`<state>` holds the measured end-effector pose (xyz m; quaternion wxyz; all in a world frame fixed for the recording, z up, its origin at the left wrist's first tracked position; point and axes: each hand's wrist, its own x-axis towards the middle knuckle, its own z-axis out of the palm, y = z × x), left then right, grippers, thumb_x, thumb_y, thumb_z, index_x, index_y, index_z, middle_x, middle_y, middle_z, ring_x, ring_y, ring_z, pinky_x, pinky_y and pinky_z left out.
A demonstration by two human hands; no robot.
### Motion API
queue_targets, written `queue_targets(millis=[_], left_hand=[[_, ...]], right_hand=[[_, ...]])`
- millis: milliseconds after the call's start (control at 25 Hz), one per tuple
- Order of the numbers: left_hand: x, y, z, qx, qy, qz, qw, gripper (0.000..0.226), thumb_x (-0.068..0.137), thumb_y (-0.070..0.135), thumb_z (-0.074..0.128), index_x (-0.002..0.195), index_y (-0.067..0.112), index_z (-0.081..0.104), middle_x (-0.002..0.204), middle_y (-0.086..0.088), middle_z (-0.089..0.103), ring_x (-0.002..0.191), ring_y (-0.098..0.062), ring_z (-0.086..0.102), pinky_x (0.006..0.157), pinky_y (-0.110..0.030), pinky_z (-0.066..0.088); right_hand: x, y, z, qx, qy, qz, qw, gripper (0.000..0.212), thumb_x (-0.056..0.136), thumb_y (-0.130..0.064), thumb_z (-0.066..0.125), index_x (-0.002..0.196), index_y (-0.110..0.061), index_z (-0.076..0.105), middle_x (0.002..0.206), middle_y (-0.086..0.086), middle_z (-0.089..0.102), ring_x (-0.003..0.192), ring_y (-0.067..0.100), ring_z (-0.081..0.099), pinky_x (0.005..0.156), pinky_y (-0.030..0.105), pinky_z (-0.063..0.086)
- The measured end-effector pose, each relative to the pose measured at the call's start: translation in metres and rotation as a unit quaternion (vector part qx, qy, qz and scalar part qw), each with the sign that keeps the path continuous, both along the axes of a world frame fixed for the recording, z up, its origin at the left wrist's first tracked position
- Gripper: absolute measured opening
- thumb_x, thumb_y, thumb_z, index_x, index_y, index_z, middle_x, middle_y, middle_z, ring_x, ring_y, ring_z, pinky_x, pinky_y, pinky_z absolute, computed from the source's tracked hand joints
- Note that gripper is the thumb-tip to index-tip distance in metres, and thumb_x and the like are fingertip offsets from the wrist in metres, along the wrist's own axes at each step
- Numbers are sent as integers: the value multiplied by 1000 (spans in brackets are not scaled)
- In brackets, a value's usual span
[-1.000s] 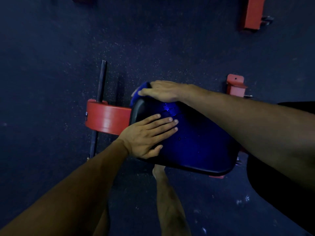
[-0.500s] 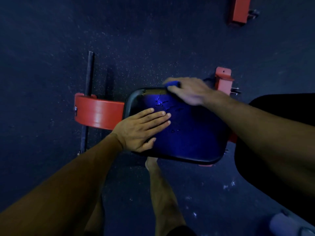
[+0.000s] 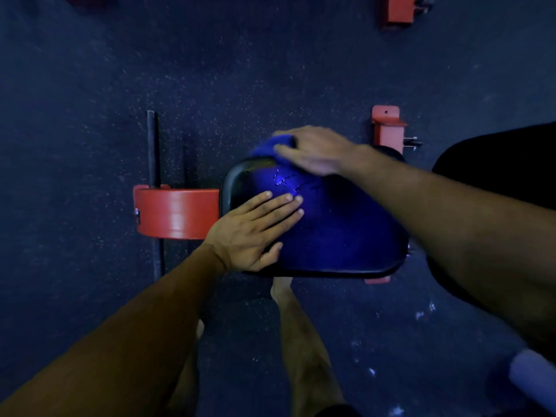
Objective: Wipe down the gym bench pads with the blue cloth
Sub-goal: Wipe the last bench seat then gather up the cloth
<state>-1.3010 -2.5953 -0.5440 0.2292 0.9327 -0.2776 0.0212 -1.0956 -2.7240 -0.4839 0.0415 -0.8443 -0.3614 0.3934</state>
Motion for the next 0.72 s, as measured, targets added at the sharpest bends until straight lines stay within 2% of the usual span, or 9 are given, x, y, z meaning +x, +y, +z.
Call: queue_targets(millis=[80, 160, 240, 320, 440, 560, 640, 720], left_hand=[[0, 1, -2, 4, 0, -4, 1000, 64, 98, 34, 43, 155, 6, 41, 164, -12, 33, 154, -25, 29, 125, -46, 24], [0, 0, -3, 8, 0, -3, 1000, 64, 98, 35, 43, 155, 6, 41, 164, -13, 33, 154, -25, 29, 126, -45, 22], [0, 1, -4, 7, -4, -3, 1000, 63, 98, 36, 42, 154, 6, 42, 164, -13, 34, 154, -24, 29, 126, -45, 22], [-1, 1, -2, 7, 3, -6, 1000, 63, 99, 36, 41, 154, 7, 43, 164, -12, 35, 153, -24, 30, 126, -45, 23], [2, 0, 2, 18, 16, -10, 1000, 62, 98, 35, 41, 154, 8, 43, 164, -9, 34, 154, -22, 29, 125, -45, 24], [1, -3, 1, 38, 29, -15, 999, 63, 97, 36, 39, 154, 8, 44, 164, -10, 34, 153, -23, 30, 125, -44, 22], [0, -1, 1, 50, 29, -21, 998, 64, 96, 37, 40, 153, 8, 44, 164, -10, 35, 153, -24, 31, 125, -45, 22], [4, -2, 3, 74, 35, -22, 996, 66, 95, 39, 40, 153, 9, 44, 164, -10, 35, 153, -24, 32, 126, -44, 21]], right_hand=[[18, -58, 6, -62, -32, -61, 996, 43, 101, -49, 36, 136, -31, 53, 145, 7, 54, 129, 32, 51, 100, 35, 40], [26, -100, 14, -61, -48, -128, 989, 42, 99, -45, 35, 127, -23, 57, 138, 11, 58, 124, 34, 54, 95, 35, 40], [21, -119, 13, -44, -65, -242, 967, 39, 102, -38, 36, 126, -18, 58, 135, 15, 58, 122, 34, 53, 94, 34, 38], [9, -118, 3, -53, -113, -323, 938, 40, 102, -38, 37, 132, -21, 57, 139, 14, 55, 126, 33, 49, 101, 37, 36], [-4, -105, -12, -64, -163, -347, 921, 43, 100, -45, 35, 134, -28, 55, 147, 1, 50, 134, 27, 39, 111, 50, 28], [0, -109, -13, -59, -155, -352, 921, 39, 103, -42, 34, 132, -27, 56, 146, -1, 51, 133, 24, 41, 108, 49, 27], [-1, -115, -4, -11, -145, -389, 910, 38, 104, -39, 35, 124, -21, 60, 139, 6, 56, 131, 26, 45, 105, 44, 30], [-8, -121, 14, 80, -124, -481, 864, 45, 104, -40, 35, 122, -10, 63, 135, 15, 60, 129, 28, 49, 104, 34, 31]])
